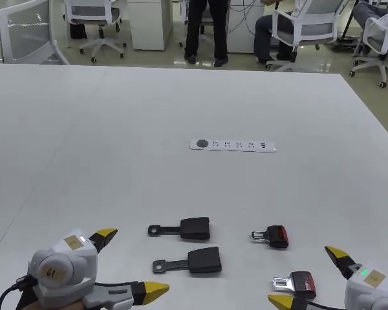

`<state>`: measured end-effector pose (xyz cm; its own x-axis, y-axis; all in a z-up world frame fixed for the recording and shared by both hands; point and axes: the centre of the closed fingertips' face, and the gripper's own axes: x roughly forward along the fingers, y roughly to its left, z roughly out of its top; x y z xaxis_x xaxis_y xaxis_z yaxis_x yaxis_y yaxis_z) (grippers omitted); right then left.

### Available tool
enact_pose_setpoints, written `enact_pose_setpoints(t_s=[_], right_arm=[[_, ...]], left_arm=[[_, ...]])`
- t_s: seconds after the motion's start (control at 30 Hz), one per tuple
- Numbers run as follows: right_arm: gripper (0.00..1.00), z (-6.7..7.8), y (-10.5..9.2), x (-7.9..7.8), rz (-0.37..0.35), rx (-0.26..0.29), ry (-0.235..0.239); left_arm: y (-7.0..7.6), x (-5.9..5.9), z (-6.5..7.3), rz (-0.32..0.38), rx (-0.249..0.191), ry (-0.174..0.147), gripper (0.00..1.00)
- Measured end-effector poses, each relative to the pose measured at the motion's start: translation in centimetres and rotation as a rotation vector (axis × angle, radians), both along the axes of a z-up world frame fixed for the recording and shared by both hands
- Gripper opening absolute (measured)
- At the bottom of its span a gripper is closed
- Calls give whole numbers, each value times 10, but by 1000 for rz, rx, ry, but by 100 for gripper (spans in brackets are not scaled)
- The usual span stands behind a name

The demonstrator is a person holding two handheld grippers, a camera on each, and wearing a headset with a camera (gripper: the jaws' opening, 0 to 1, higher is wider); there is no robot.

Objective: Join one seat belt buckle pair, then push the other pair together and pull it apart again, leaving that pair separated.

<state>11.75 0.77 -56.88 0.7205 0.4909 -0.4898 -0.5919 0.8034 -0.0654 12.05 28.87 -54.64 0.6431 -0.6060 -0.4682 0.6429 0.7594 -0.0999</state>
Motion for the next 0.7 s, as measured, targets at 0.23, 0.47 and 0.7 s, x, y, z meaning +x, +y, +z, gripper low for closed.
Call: enact_pose_setpoints(t_s=[0.23,0.47,0.7], right_arm=[[96,0,0,0,-3,1,2],[96,-2,0,1,-1,-1,4],[96,-2,-1,-1,-3,-1,9]], left_arm=[[2,1,-2,3,0,1,100],[1,0,-2,1,-1,3,100],[2,-1,-3,1,0,6,99]])
